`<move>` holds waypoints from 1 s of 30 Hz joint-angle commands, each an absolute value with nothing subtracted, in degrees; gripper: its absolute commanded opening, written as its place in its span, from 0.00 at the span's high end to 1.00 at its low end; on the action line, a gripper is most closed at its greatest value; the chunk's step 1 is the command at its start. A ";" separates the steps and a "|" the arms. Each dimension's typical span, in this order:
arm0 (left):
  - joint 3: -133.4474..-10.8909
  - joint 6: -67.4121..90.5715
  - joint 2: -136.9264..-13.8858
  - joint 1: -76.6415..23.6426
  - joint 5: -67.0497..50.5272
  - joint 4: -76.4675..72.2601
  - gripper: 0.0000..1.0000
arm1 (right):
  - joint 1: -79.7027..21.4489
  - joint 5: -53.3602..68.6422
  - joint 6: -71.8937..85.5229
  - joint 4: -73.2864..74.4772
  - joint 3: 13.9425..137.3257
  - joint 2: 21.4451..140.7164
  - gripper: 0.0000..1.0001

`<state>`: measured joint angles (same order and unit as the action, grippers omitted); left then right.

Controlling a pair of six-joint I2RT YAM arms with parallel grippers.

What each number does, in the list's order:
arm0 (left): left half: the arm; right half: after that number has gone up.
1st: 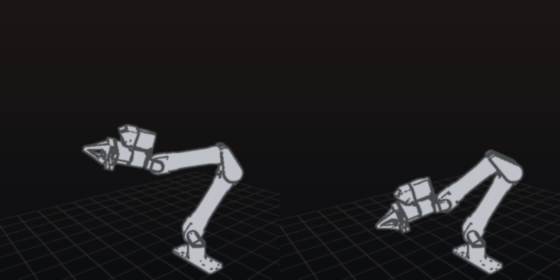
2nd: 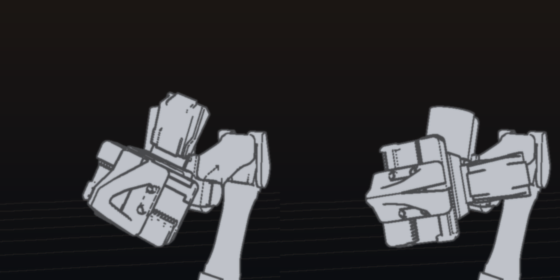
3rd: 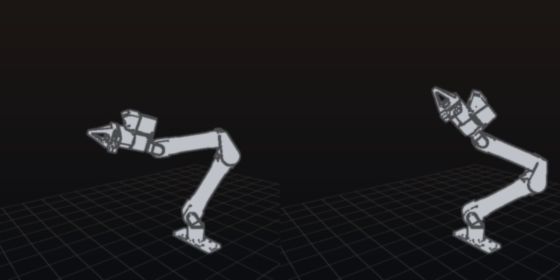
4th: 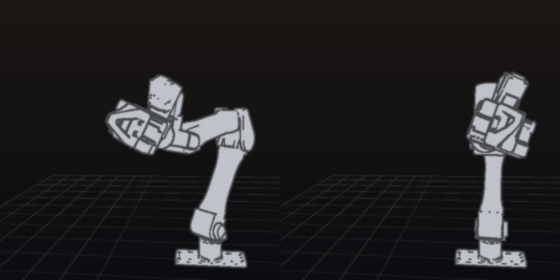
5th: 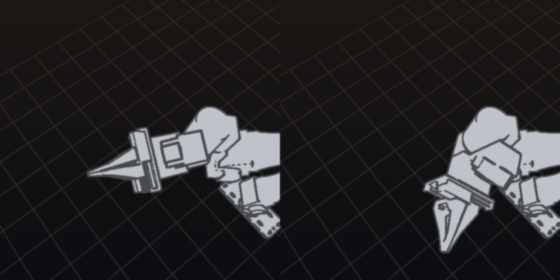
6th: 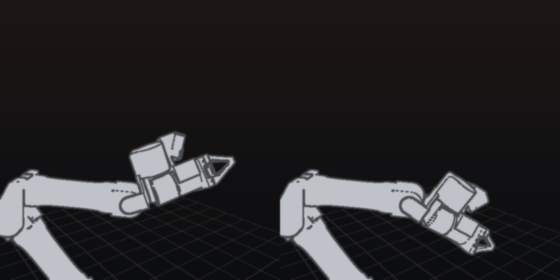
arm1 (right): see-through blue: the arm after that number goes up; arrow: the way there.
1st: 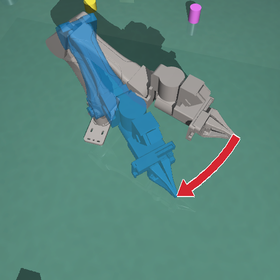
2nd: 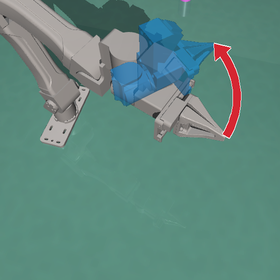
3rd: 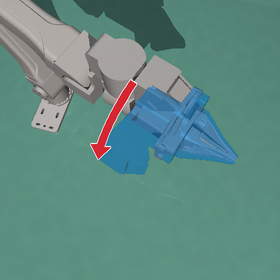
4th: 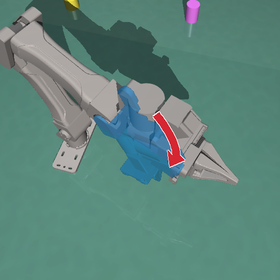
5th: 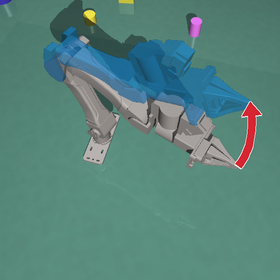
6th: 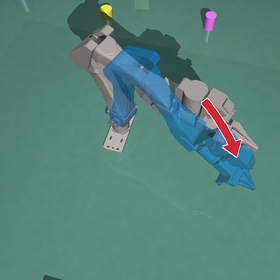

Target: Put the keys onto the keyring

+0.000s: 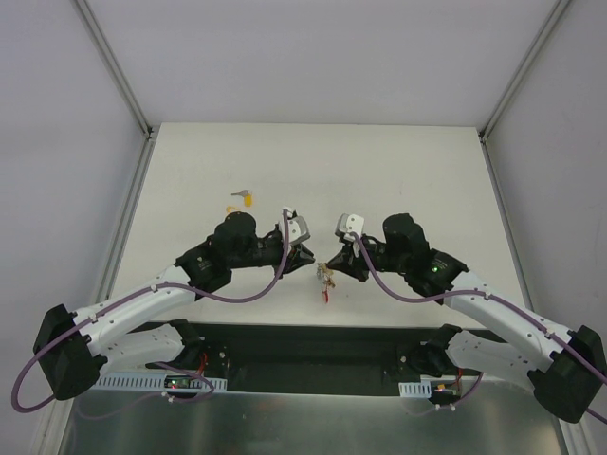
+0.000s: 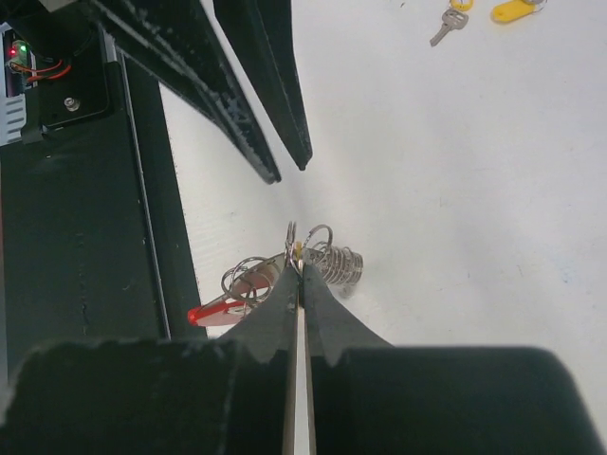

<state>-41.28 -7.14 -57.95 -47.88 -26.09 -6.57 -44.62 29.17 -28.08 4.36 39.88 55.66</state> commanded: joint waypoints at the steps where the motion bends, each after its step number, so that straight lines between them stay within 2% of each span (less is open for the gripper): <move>1: -39.03 -9.13 -55.99 -47.29 -27.95 -10.02 0.79 | -45.09 29.35 -29.27 4.48 42.80 54.58 0.99; 2: -38.85 -9.92 -55.55 -47.37 -28.38 -10.02 0.72 | -45.09 29.44 -29.62 4.74 43.41 54.75 0.99; 9: -41.04 -17.48 -57.48 -47.37 -34.44 -7.03 0.54 | -45.35 30.06 -31.20 7.38 45.70 56.07 0.99; 13: -44.11 -22.58 -61.60 -47.37 -37.87 -3.09 0.53 | -45.62 30.32 -31.64 8.17 46.05 56.16 0.99; 17: -46.75 -24.43 -65.21 -47.29 -39.02 -0.97 0.60 | -45.97 30.59 -31.82 8.61 46.41 56.34 0.99; 19: -47.98 -24.61 -66.70 -47.29 -39.11 -0.70 0.68 | -46.05 30.59 -31.90 8.70 46.49 56.42 0.99; 27: -49.83 -24.96 -68.47 -47.37 -40.78 1.49 0.85 | -46.23 30.32 -31.99 8.96 46.14 56.25 0.99; 30: -50.10 -24.96 -68.55 -47.29 -41.31 2.19 0.94 | -46.14 30.23 -32.08 8.88 46.23 56.25 0.99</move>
